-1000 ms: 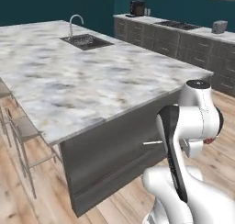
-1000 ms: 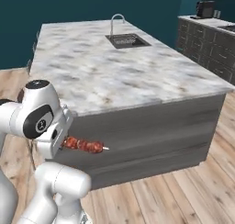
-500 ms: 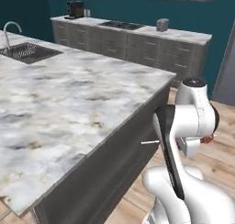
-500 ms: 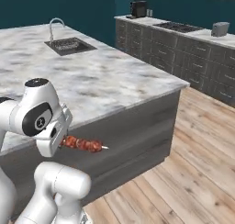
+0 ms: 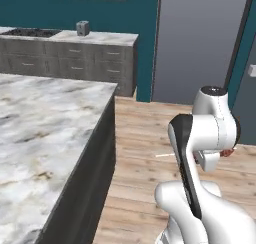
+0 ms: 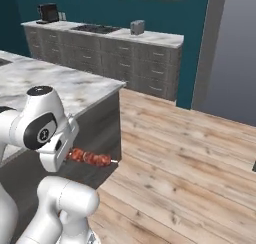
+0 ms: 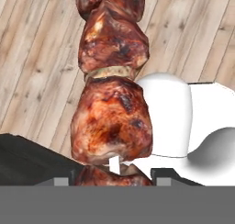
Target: Store the kebab skewer in the freezer for long-term storage. Close the freezer door after placing the cooked food.
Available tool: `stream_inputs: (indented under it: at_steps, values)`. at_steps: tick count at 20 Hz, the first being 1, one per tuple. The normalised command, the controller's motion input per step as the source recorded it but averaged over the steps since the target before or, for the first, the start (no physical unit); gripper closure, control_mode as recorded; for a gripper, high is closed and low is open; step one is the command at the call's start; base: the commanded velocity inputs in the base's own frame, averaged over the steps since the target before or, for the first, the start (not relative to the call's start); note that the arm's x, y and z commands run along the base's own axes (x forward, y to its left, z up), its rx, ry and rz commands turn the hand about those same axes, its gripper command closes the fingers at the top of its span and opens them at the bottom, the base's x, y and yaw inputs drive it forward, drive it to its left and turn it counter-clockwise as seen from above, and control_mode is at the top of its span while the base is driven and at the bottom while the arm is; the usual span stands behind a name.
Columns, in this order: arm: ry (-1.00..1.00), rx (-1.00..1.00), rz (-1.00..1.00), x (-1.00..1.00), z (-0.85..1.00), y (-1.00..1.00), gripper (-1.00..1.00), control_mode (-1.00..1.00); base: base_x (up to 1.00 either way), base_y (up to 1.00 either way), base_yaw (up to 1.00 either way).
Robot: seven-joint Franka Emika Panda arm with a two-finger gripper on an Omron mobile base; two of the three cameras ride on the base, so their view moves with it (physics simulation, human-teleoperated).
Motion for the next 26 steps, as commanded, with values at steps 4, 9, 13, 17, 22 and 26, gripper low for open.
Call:
stream_inputs:
  at_steps: [4, 9, 13, 17, 22, 26]
  values:
    - [0.0, 0.0, 0.0, 0.0, 0.0, 0.0, 1.0, 1.0, 0.99, -0.08, -0.12]
    - [0.0, 0.0, 0.0, 0.0, 0.0, 0.0, 1.0, 1.0, 0.89, -0.27, -0.21]
    - [0.0, 0.0, 0.0, 0.0, 0.0, 0.0, 1.0, 1.0, 0.67, -0.31, -0.52]
    - [0.0, 0.0, 0.0, 0.0, 0.0, 0.0, 1.0, 1.0, 0.84, -0.24, -0.47]
    - [0.0, 0.0, 0.0, 0.0, 0.0, 0.0, 1.0, 1.0, 0.86, -0.45, -0.14]
    - [0.0, 0.0, 0.0, 0.0, 0.0, 0.0, 1.0, 1.0, 0.9, -0.6, -0.13]
